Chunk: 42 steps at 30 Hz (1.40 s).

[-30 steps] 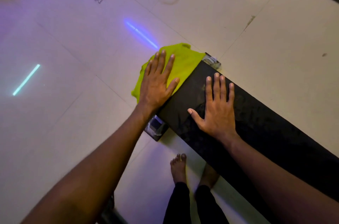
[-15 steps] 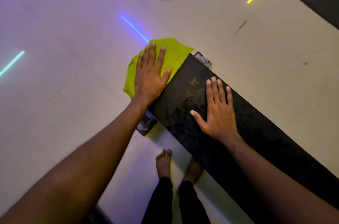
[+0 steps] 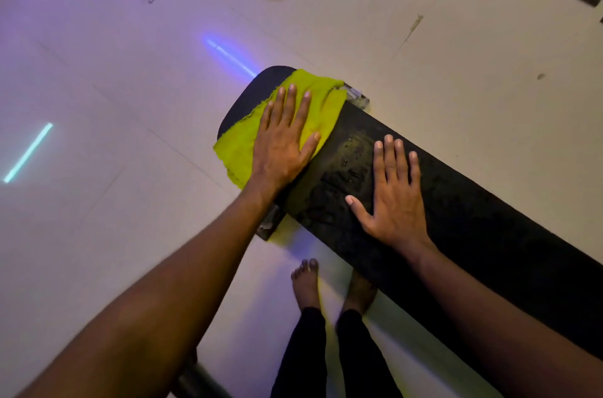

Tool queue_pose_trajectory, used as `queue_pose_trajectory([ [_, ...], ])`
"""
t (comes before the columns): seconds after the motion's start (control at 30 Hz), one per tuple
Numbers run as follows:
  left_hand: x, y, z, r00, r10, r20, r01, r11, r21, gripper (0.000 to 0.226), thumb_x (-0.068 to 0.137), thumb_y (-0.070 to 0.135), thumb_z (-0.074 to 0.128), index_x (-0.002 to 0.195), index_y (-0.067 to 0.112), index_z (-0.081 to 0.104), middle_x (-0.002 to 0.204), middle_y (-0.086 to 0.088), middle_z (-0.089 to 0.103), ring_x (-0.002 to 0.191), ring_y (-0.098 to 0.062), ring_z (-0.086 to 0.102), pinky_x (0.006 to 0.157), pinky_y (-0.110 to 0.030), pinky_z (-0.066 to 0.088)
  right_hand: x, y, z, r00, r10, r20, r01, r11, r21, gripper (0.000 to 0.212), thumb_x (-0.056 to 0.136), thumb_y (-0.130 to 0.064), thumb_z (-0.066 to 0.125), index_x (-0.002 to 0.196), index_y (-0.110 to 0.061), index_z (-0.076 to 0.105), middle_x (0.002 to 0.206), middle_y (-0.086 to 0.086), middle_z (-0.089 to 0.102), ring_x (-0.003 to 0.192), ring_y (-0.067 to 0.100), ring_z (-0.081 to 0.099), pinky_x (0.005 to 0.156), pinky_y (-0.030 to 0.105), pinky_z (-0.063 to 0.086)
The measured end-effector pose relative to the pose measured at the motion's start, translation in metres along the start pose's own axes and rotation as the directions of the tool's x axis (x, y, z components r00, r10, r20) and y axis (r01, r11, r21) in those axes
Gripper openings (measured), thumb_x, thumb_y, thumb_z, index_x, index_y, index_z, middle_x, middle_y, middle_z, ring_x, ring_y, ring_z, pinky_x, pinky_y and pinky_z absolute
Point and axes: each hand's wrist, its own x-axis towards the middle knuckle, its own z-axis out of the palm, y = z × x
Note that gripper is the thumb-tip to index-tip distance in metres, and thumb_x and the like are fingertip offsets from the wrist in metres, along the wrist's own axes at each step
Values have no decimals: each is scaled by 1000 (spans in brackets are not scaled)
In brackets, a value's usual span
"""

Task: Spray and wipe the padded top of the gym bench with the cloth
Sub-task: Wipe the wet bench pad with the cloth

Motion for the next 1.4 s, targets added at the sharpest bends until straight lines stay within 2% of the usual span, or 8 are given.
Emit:
queue_pose_trajectory([
  [0.13,-49,41,3,970,-231,77,230,973,25,76,105,55,23,164,11,3,171,-19,-3,159,-36,-5,129,-49,5,-1,1,-1,1000,14,8,-14,1000,5,103,97,-73,28,167,-2,2,176,19,-3,165,35,-2,131,59,13],
  [0.27,-19,32,-11,997,-59,53,60,998,-17,83,99,51,39,163,8,8,171,-20,1,159,-35,0,128,-48,7,1,1,2,1000,15,-16,-15,1000,21,102,97,-73,29,167,-3,3,176,18,-2,165,35,-1,132,59,12],
  [0.4,9,21,-8,990,119,80,-122,992,32,74,105,54,28,164,16,6,172,-12,-2,160,-28,-4,129,-47,9,0,2,5,1000,7,-30,-6,1000,17,102,98,-73,27,167,-3,2,177,18,-2,165,34,0,132,58,11],
  [0.6,-38,55,14,989,-147,-17,147,988,46,74,104,57,24,164,17,8,172,-17,1,159,-34,-1,129,-49,8,-9,9,3,999,40,-35,-37,995,97,104,97,-71,34,166,1,1,175,22,-3,164,36,-3,133,56,9],
  [0.8,12,58,3,944,321,72,-326,942,75,69,106,57,25,164,22,13,172,-11,6,160,-27,4,127,-48,14,-22,31,4,999,-1,-32,2,999,34,105,97,-72,31,166,1,3,176,21,-2,164,36,-1,133,56,11],
  [1.03,-53,71,20,1000,-12,10,11,1000,29,71,106,56,23,164,19,11,172,-15,1,160,-32,-3,129,-49,7,-23,27,2,999,22,-27,-21,999,36,104,97,-72,30,166,1,2,176,21,-2,164,36,-1,132,57,12],
  [1.23,3,75,9,923,378,74,-383,921,77,66,106,53,26,164,23,14,172,-10,9,160,-27,5,128,-46,14,-23,26,0,1000,13,-5,-13,999,30,104,97,-72,29,166,1,2,175,22,-3,164,37,-2,132,57,12],
  [1.4,-2,32,5,996,93,-13,-92,994,55,66,107,52,23,164,22,9,173,-9,3,160,-25,0,129,-45,10,-16,16,-7,999,44,14,-45,997,57,107,96,-73,29,165,3,2,175,24,-2,164,38,-2,132,58,10],
])
